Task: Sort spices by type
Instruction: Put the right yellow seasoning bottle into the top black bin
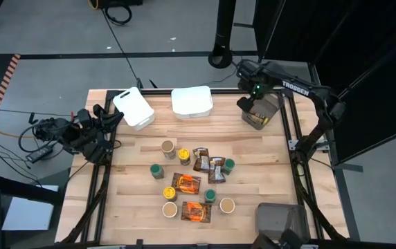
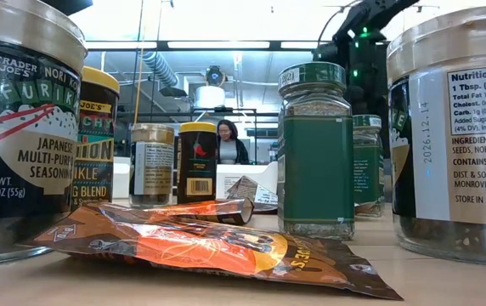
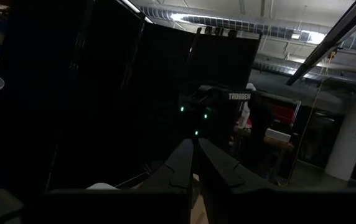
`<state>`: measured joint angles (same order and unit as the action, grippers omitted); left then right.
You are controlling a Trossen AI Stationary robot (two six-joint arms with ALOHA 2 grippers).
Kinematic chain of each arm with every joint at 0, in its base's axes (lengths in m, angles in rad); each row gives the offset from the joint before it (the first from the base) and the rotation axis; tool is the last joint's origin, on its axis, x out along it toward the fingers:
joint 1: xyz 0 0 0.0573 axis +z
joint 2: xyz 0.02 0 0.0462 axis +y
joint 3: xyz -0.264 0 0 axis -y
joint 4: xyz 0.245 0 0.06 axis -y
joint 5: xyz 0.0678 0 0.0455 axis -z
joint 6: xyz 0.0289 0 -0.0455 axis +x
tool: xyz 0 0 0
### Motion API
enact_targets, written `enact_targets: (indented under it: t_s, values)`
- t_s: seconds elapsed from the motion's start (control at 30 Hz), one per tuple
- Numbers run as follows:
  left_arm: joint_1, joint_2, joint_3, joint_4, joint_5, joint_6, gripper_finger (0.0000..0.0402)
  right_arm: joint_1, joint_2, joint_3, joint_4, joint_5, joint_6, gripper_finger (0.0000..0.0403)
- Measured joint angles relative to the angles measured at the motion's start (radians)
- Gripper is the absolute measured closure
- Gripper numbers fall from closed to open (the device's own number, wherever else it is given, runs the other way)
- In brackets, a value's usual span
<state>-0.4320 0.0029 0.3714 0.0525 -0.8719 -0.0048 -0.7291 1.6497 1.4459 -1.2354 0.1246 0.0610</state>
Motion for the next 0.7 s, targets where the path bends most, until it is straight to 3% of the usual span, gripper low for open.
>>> enact_targets:
  t_s: [0.23,0.57,0.7]
  values:
    - [0.000,0.000,0.000,-0.011,0.000,0.000,0.0376,-0.014,0.000,0.013,-0.136,-0.006,-0.217,0.0123]
    - [0.000,0.000,0.000,-0.033,0.000,0.000,0.0376,-0.083,0.000,-0.189,-0.054,-0.177,-0.227,0.0110]
    - [0.000,0.000,0.000,-0.033,0.000,0.000,0.0376,-0.080,0.000,-0.247,-0.038,-0.199,-0.221,0.0100]
